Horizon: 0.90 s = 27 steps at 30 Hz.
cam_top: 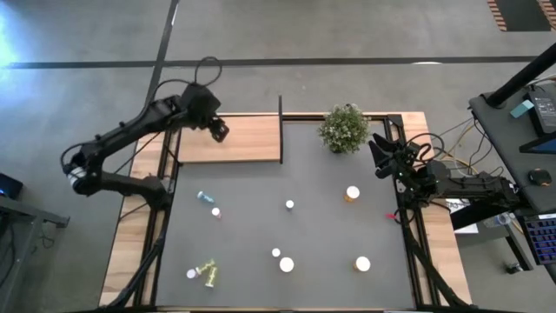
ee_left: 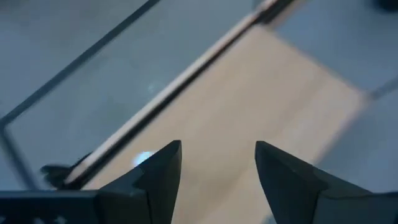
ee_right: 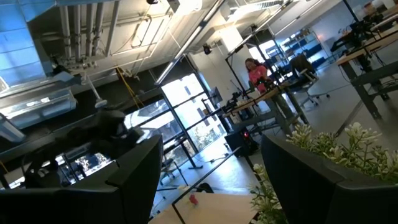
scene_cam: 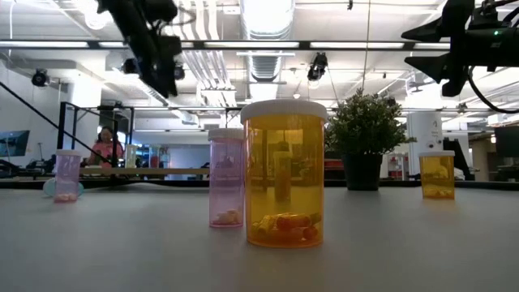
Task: Pick and place medicine bottles onto shelf by color
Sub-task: Put the top pink pill bottle on the shelf
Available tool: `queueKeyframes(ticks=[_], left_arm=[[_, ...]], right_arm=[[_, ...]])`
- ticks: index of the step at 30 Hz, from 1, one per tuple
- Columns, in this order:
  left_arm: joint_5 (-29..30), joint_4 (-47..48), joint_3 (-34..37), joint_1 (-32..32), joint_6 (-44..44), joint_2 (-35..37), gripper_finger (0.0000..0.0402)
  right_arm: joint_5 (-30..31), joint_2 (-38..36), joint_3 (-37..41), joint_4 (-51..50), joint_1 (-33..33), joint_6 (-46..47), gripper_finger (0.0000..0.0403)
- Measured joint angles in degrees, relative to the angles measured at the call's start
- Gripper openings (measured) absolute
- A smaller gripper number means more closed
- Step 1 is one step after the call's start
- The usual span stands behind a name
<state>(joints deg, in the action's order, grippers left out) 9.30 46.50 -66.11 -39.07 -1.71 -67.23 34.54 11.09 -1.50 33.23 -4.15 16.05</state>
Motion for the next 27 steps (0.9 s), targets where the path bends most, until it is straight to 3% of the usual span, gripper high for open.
queueKeyframes(ticks=[7,12,19,27], left_arm=[[8.11,1.05,0.05,15.21,-3.89,1.47,0.0188],[10.71,3.47,0.07,21.82,-18.10,0.12,0.0188],[6.22,8.18,0.09,27.87,-40.76,-5.51,0.0188],[-0.10,10.75,0.11,37.60,-57.36,-10.65,0.0188]], right_arm=[[-0.02,0.00,0.00,0.00,0.01,0.02,0.0260],[-0.01,-0.02,0.00,0.01,-0.01,0.01,0.0260],[-0.02,-0.02,0.00,0.02,0.01,0.01,0.0260],[-0.01,-0.01,0.00,0.01,0.00,0.00,0.0260]])
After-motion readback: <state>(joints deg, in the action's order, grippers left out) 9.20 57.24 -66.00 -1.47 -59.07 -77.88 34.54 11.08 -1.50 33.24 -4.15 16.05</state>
